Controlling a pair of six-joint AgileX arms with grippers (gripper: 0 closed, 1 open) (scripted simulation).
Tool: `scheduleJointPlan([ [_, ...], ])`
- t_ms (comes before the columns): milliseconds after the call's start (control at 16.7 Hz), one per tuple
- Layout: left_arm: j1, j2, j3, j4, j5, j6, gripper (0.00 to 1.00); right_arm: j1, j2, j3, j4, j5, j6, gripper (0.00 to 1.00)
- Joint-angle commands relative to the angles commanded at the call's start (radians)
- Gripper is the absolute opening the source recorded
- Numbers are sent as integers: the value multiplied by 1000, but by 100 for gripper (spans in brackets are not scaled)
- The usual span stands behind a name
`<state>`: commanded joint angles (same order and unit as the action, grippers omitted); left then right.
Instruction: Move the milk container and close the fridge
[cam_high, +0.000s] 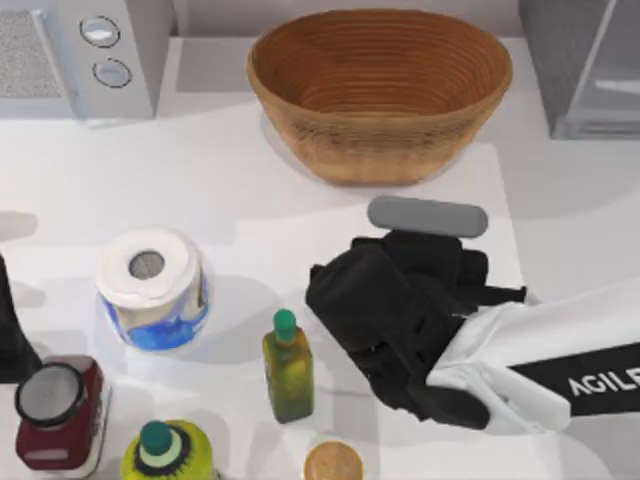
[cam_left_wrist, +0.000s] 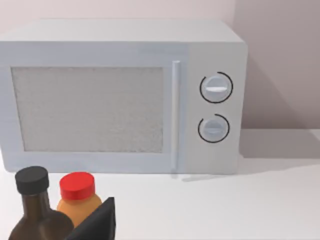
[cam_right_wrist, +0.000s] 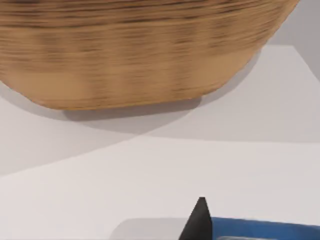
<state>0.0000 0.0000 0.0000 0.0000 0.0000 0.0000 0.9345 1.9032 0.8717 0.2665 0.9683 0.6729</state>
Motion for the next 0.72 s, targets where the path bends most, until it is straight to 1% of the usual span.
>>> scheduleJointPlan([
  [180, 0, 0, 0, 0, 0, 0, 100, -8, -4, -6, 15, -13, -8, 0],
  [300, 0, 0, 0, 0, 0, 0, 100, -42, -22, -25, 59, -67, -39, 0],
  [480, 0, 0, 0, 0, 0, 0, 100, -153, -57, -83, 163, -205, -102, 0],
  [720, 0, 0, 0, 0, 0, 0, 100, -380, -113, -208, 344, -412, -217, 0],
])
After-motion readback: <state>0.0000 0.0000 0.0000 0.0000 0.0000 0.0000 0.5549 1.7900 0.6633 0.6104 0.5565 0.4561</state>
